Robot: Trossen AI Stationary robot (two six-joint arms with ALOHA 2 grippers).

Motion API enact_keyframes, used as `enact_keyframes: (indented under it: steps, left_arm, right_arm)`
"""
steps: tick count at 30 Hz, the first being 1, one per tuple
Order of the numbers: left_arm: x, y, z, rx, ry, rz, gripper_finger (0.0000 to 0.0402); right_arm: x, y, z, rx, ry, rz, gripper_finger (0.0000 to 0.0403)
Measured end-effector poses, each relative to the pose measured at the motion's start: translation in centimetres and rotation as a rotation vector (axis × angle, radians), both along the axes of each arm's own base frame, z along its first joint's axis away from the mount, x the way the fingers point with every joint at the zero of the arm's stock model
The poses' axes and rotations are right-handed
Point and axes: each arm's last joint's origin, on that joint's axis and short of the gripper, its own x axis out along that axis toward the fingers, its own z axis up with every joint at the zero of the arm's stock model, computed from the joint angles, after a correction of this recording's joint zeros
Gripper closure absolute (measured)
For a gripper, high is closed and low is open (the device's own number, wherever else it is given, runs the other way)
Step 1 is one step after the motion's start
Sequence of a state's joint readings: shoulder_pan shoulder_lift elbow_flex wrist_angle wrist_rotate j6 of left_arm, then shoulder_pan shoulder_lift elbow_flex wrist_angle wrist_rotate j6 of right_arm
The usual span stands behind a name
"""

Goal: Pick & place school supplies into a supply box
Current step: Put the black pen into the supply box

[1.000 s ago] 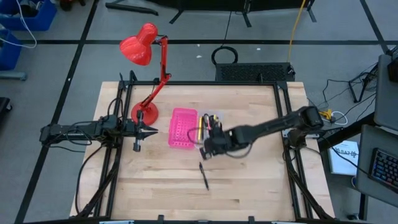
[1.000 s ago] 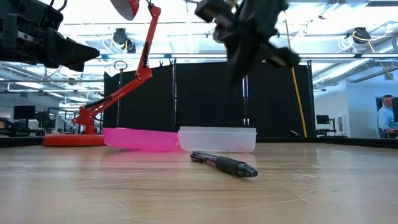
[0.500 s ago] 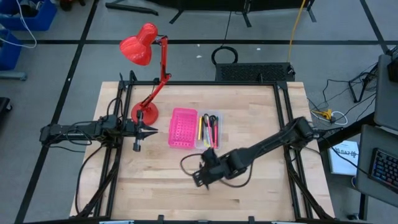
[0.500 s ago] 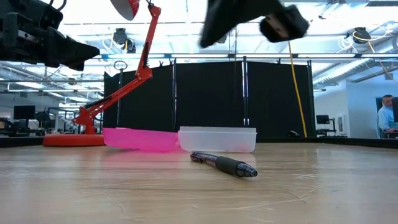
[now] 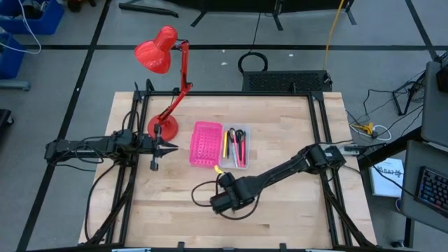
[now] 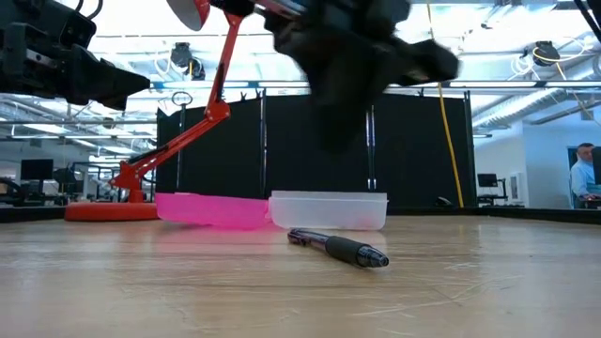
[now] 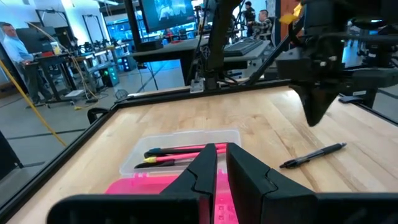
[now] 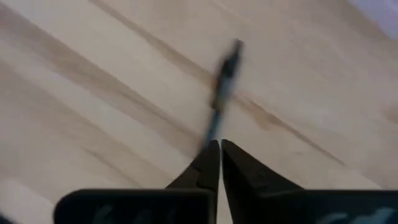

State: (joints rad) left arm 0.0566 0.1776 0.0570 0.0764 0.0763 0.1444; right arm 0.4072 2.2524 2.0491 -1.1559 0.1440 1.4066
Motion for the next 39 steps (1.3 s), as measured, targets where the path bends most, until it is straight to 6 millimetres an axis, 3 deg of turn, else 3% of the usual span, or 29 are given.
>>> enact_keyframes:
  steps: [9,14,19,23,28,32,39]
  left_arm:
    - [0.0,0.0,0.0,0.004,0.001,0.0,0.0357]
    - [0.0,0.0,0.0,0.004,0.002,0.0,0.0357]
    - [0.0,0.0,0.0,0.008,0.004,0.0,0.0357]
    - [0.0,0.0,0.0,0.01,0.004,0.0,0.0357]
    - [0.0,0.0,0.0,0.01,0.003,0.0,0.0357]
    - [0.0,0.0,0.0,0.01,0.003,-0.001,0.0357]
    - [0.0,0.0,0.0,0.008,0.003,0.0,0.0357]
  right_arm:
    - [1.2,0.3,-0.1,0.005,-0.116,0.127,0.0291]
    - [0.6,-0.3,-2.2,0.065,-0.014,0.075,0.0234]
    - [-0.1,-0.4,-5.4,0.093,-0.006,0.066,0.0205]
    - [-0.9,-0.7,-7.7,0.124,-0.005,0.068,0.0204]
    - [-2.9,-1.5,-10.2,0.134,0.142,0.089,0.0229]
    - [-4.0,-1.9,-11.0,0.128,0.209,0.084,0.0262]
    - [-4.2,-1.9,-11.3,0.145,0.22,0.129,0.0323]
